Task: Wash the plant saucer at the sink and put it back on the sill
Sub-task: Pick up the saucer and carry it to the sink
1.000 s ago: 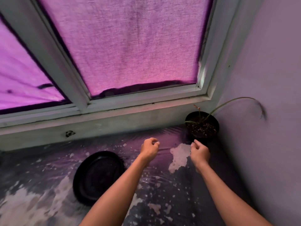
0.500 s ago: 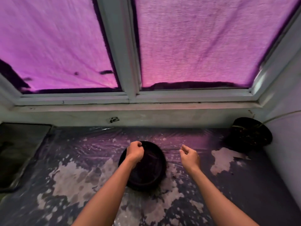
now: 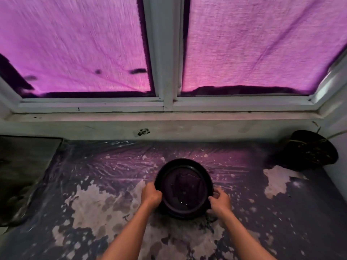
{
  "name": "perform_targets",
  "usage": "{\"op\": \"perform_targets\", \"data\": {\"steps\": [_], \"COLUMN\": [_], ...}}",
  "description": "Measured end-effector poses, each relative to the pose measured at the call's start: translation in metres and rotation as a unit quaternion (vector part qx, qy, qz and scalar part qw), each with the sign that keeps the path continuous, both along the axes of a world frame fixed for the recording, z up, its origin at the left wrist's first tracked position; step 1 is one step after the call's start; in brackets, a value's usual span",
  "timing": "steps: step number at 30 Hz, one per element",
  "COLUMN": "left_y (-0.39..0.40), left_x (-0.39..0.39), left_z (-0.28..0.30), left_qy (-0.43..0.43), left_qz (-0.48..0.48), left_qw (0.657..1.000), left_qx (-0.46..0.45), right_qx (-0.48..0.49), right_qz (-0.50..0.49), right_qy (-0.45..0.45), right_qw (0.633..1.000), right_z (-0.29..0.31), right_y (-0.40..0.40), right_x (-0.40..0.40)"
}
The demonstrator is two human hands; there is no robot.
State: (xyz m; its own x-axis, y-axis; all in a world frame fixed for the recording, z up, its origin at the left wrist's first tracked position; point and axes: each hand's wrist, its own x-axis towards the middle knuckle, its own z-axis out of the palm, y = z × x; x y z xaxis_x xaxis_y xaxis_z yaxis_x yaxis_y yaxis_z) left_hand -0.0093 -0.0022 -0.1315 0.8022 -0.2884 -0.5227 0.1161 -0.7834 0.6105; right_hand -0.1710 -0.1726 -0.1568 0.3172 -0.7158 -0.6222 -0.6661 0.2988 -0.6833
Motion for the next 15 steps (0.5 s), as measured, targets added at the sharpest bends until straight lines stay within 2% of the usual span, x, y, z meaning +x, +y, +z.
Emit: {"op": "perform_targets", "data": {"steps": [6, 15], "left_y": [0.012, 0.041], "left_x": [-0.003, -0.033], "left_z": [-0.001, 0.038], "left_qy": [0.010, 0.020], "left_qz": [-0.009, 0.052], "left_qw": [0.997, 0.979], "left_qx": [-0.080, -0.195], "right_qx": [-0.020, -0.042], "right_qz": [-0.004, -0.004], "right_qy": [-0.037, -0.148], "right_qw": [0.999, 0.988], "right_z": [0.003, 0.048], "right_y": [0.005, 0.023], "right_x": [-0.017, -0.046]}}
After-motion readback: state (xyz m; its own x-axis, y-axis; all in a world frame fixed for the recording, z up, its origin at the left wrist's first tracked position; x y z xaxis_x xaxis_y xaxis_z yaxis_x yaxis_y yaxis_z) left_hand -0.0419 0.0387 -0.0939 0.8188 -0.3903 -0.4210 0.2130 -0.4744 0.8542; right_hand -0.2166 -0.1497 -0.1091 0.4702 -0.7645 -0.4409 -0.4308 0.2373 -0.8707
